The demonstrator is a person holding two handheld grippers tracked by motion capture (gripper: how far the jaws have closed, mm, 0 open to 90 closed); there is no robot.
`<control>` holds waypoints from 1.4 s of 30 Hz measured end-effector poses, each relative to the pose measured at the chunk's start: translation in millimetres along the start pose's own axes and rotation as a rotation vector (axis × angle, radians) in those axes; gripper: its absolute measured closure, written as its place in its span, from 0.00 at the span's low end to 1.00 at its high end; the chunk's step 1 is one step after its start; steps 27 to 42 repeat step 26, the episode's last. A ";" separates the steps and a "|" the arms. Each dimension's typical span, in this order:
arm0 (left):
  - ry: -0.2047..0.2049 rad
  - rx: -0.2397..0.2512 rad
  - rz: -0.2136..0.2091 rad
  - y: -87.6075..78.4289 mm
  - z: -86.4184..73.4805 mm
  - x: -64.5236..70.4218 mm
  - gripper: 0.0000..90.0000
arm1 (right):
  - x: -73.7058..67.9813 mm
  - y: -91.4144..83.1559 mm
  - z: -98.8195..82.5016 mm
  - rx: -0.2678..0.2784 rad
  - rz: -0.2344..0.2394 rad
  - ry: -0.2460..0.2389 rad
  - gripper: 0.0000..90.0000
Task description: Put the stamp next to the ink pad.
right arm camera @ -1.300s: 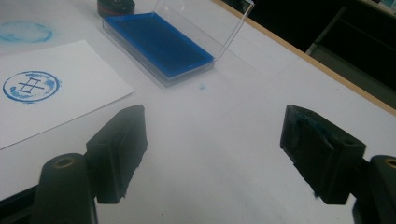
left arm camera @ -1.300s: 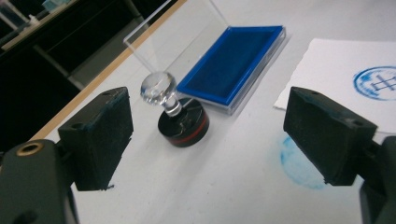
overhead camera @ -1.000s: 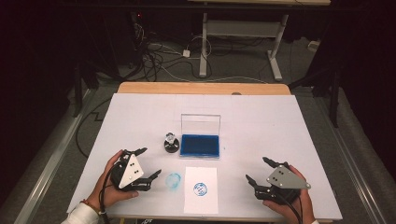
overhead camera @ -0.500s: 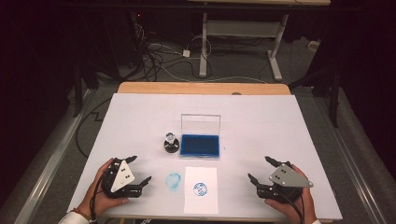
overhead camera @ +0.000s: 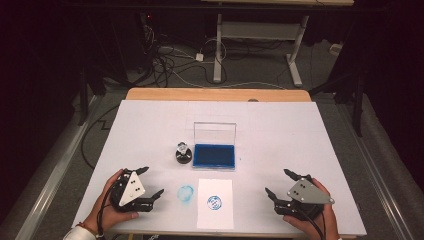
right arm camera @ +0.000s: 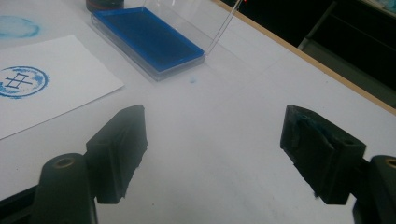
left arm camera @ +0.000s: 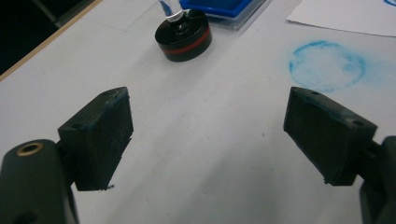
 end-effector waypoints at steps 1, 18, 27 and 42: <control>0.003 -0.002 0.000 0.4 0.1 0.0 0.17 | -0.2 0.4 -0.3 -0.003 0.002 0.001 0.26; -0.006 -0.016 -0.020 4.1 -0.4 0.5 0.17 | -0.2 2.8 -3.9 -0.023 0.004 0.002 0.26; -0.023 -0.032 -0.022 7.9 0.2 -1.4 0.17 | 2.7 4.8 -6.9 -0.024 0.012 0.016 0.26; -0.023 -0.032 -0.022 7.9 0.2 -1.4 0.17 | 2.7 4.8 -6.9 -0.024 0.012 0.016 0.26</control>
Point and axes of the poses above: each handheld gripper's, and its own axes: y roughly forward along the jaws, z roughly out of its top, x roughly to its right, the point moved 3 cm from there along y, roughly forward along the jaws, and after that the axes turned 6 degrees about x, right-handed, at the moved point
